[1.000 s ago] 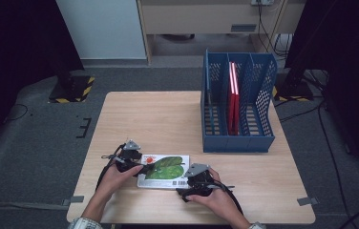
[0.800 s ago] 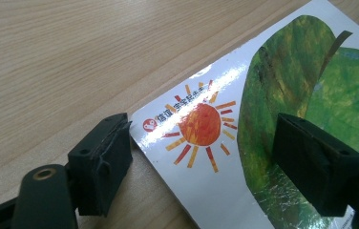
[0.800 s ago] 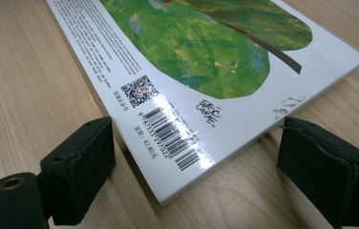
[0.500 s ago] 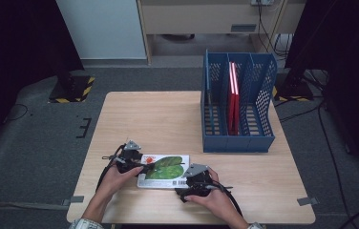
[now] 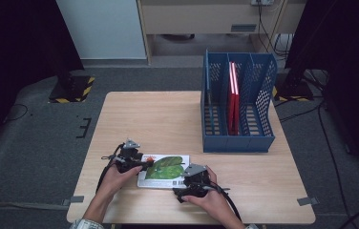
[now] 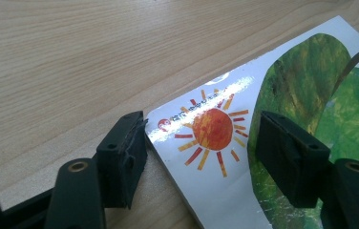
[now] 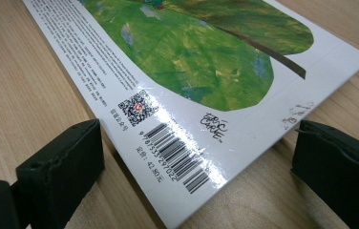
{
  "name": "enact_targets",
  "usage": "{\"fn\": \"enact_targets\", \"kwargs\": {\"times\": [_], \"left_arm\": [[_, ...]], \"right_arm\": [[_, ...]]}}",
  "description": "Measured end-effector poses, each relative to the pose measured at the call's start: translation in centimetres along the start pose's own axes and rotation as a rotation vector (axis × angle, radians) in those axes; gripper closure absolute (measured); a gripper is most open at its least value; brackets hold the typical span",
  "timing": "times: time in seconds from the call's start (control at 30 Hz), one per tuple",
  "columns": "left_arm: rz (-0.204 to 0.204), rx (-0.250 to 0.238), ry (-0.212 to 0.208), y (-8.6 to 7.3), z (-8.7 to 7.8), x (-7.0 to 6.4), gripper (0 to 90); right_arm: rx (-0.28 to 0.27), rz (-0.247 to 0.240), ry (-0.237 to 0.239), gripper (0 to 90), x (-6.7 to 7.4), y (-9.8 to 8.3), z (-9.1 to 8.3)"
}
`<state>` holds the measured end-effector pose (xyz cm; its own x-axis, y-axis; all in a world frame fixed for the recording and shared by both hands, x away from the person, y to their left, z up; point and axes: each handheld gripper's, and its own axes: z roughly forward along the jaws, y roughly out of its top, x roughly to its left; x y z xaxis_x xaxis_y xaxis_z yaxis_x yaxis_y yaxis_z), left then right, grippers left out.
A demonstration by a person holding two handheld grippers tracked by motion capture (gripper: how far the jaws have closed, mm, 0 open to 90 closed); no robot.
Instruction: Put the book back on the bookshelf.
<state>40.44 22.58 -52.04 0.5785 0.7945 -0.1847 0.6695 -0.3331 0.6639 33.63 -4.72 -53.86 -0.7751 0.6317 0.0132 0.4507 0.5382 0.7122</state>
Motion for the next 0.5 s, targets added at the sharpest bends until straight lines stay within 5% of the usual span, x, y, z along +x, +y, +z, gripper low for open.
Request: {"fn": "enact_targets", "kwargs": {"times": [0.5], "left_arm": [[-0.013,-0.014,-0.007,0.32,-0.58,0.08,34.8]], "right_arm": [[0.009,0.008,-0.018,0.2,0.22,0.32,0.41]]}}
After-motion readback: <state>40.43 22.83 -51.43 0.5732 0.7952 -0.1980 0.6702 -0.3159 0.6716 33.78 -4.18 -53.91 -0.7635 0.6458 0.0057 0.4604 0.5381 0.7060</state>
